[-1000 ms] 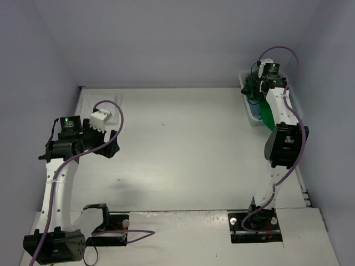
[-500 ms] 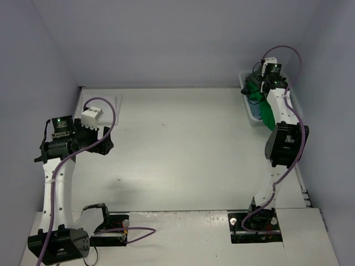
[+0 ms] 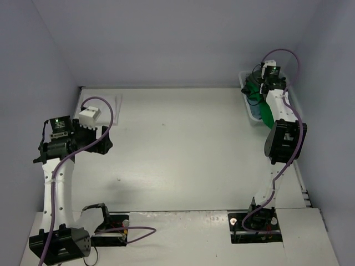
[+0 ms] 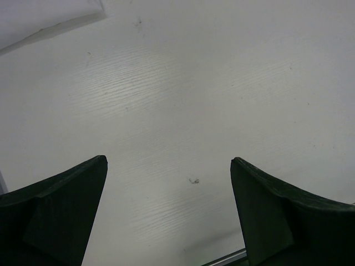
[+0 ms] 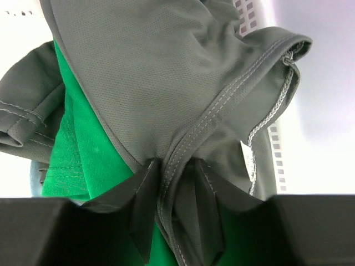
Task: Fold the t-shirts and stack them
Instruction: Grab the tshirt from the pile, then move the tshirt to the center of the board
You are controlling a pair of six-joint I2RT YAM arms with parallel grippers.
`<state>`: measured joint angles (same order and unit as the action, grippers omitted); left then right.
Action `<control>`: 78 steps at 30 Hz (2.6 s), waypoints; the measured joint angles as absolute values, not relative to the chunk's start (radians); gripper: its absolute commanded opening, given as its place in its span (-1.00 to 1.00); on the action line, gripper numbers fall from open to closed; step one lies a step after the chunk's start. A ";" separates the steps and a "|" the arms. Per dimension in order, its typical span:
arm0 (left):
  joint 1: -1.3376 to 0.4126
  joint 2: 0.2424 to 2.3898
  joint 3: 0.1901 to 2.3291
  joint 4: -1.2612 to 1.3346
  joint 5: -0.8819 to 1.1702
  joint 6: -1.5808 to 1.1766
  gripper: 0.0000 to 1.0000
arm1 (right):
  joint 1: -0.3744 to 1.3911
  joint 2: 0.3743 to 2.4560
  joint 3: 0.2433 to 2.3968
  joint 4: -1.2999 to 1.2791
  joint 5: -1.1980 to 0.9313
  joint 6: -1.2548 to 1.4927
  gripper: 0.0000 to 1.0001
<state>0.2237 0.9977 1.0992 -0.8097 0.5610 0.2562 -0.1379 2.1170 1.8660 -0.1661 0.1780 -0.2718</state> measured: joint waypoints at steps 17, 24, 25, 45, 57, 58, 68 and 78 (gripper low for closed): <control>0.246 0.938 1.055 -0.787 0.590 0.249 0.74 | -0.033 1.964 1.867 -0.208 0.177 -0.344 -1.00; 0.263 0.928 1.050 -0.780 0.606 0.241 0.73 | 0.029 1.799 1.924 -0.222 0.187 -0.391 -1.00; 0.265 0.926 1.050 -0.779 0.607 0.240 0.73 | 0.037 1.779 1.938 -0.229 0.192 -0.399 -1.00; 0.305 0.870 1.016 -0.767 0.659 0.221 0.73 | 0.263 1.048 1.893 -0.384 -0.124 -0.472 -1.00; 0.323 0.847 0.991 -0.752 0.685 0.212 0.73 | 0.263 1.056 1.904 -0.446 -0.336 -0.415 -1.00; 0.323 0.846 0.989 -0.752 0.687 0.211 0.73 | 0.263 1.059 1.882 -0.453 -0.362 -0.404 -1.00; 0.328 0.846 0.986 -0.750 0.692 0.204 0.73 | 0.337 1.148 1.579 -0.506 -0.491 -0.373 -0.74; 0.337 0.848 0.985 -0.750 0.692 0.204 0.73 | 0.585 1.134 1.306 -0.509 -0.309 -0.445 1.00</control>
